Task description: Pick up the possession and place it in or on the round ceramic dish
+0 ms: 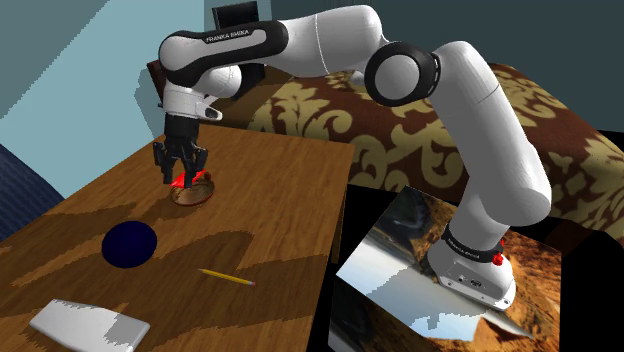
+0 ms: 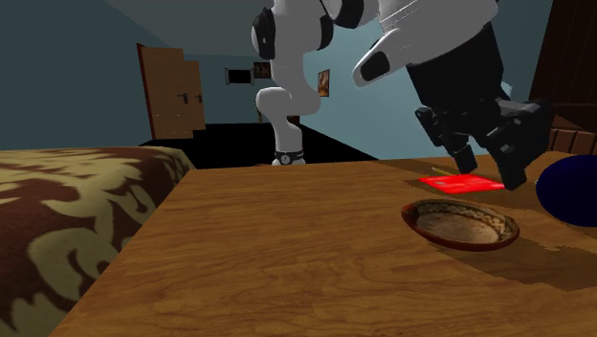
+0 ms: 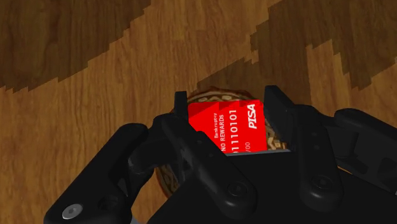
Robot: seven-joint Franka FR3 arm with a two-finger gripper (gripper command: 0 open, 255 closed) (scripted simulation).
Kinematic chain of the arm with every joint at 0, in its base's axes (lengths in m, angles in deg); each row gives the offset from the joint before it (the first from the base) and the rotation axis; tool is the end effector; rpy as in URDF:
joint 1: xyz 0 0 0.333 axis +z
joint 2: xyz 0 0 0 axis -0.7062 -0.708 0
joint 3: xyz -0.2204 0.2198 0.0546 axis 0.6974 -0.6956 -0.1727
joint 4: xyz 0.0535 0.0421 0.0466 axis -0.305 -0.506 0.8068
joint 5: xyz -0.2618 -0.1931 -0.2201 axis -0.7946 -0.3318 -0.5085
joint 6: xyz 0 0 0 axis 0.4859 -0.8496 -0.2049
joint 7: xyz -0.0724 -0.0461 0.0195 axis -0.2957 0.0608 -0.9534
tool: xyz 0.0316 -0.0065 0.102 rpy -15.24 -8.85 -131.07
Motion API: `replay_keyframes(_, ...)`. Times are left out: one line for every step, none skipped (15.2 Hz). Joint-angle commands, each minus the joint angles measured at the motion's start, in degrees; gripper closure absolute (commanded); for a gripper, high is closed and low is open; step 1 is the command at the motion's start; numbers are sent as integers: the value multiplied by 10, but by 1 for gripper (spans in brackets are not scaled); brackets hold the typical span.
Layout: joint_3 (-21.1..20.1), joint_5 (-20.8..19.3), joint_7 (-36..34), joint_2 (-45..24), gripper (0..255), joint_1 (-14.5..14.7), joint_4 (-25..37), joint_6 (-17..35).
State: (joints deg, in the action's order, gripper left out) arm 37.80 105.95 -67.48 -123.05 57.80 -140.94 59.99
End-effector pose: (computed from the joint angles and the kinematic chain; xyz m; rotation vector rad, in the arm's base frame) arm 0.6696 0.3430 0.3889 -2.3153 1.4696 0.6903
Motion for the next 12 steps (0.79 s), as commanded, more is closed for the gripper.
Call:
replay_keyframes(1,1,6,-4,255,-1,-8,10)
replay_keyframes(1,1,9,-6,255,-1,-12,16)
replay_keyframes(1,1,12,-8,255,-1,-17,22)
replay_keyframes(1,2,15,-10,255,-1,-21,27)
replay_keyframes(1,2,16,-10,255,-1,-22,28)
replay_keyframes(1,2,16,-10,255,-1,-22,28)
replay_keyframes(1,2,16,-10,255,-1,-22,28)
replay_keyframes(1,2,16,-10,255,-1,-22,28)
replay_keyframes(1,2,16,-10,255,-1,-22,28)
replay_keyframes(1,2,16,-10,255,-1,-22,28)
replay_keyframes(1,2,16,-10,255,-1,-22,28)
replay_keyframes(1,2,16,-10,255,-1,-22,28)
